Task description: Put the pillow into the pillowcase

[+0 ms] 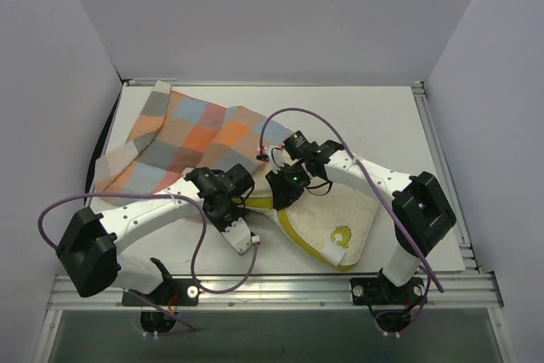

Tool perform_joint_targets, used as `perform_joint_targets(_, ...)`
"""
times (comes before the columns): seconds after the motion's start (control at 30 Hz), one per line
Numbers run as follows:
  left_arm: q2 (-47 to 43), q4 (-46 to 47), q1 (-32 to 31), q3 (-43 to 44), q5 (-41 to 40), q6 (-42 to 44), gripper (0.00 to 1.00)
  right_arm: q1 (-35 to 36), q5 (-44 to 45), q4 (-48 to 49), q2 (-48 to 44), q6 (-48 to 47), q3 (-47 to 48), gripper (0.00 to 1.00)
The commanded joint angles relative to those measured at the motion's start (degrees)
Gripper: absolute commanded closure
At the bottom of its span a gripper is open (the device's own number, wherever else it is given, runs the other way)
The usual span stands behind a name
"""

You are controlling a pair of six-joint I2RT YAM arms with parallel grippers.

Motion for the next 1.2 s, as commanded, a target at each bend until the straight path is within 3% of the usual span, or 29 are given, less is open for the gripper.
perform_joint_targets(0.0,1.32,-2.91,-0.03,2.77,1.24,1.36,0.81,-0.37,-5.14,-1.85,-2.18,1.97,0.41,1.0)
perform_joint_targets(0.03,1.94,-2.99,-0.82,5.65,2.21,0.57,0.96,-0.37,-5.49,-1.76,-1.66,2.5,0.67,1.0)
perform_joint_targets(0.07,2.29,-2.82,-1.35,7.16,6.66,-1.44,1.0,-0.28,-6.1,-1.5,-1.39,2.85,1.11,1.0)
perform_joint_targets(0.23,3.26,0.69,-10.9,16.91,15.13,-9.09,1.0,-0.37,-9.62,0.69,1.68,6.37,4.36,1.0)
perform_joint_targets(0.37,4.49,4.2,-17.5,25.87,20.32,-16.64,1.0,-0.63,-13.22,3.86,3.62,14.34,8.23,1.0)
perform_joint_targets(0.47,3.7,5.44,-19.63,25.02,21.82,-18.94,1.0,-1.07,-15.51,9.21,4.67,19.1,6.92,1.0)
perform_joint_targets(0.6,0.54,8.16,-19.72,13.28,20.51,-19.56,1.0,-1.16,-14.03,13.0,7.48,21.31,1.3,1.0)
perform_joint_targets(0.67,-2.53,11.41,-19.72,9.21,19.89,-22.01,0.89,-1.59,-14.01,15.28,8.54,22.36,-2.57,1.0)
perform_joint_targets(0.7,-3.67,12.64,-19.72,7.89,19.8,-24.28,0.82,-2.12,-14.37,15.64,9.24,22.89,-3.62,0.93)
perform_joint_targets(0.73,-5.86,13.69,-19.72,6.39,19.63,-27.09,0.64,-2.38,-14.89,15.9,9.07,23.24,-4.41,0.77)
perform_joint_targets(0.83,-10.08,15.2,-19.11,6.99,17.87,-40.36,0.44,-4.48,-15.95,14.77,5.65,22.46,-6.44,0.5)
perform_joint_targets(0.9,-12.46,15.29,-17.36,8.04,16.73,-50.47,0.38,-6.24,-17.18,11.7,1.54,20.71,-5.83,0.46)
perform_joint_targets(1.0,-15.98,15.55,-7.36,10.94,17.86,-63.21,0.26,-11.86,-18.06,5.55,-5.14,17.8,-4.43,0.44)
perform_joint_targets(1.07,-15.46,16.07,2.45,13.04,17.08,-69.99,0.25,-16.86,-17.8,3.61,-8.06,16.75,-4.07,0.35)
perform_joint_targets(1.17,-8.98,16.78,8.82,17.6,9.28,-75.79,0.28,-22.92,-12.8,0.97,-10.44,15.08,-1.27,0.21)
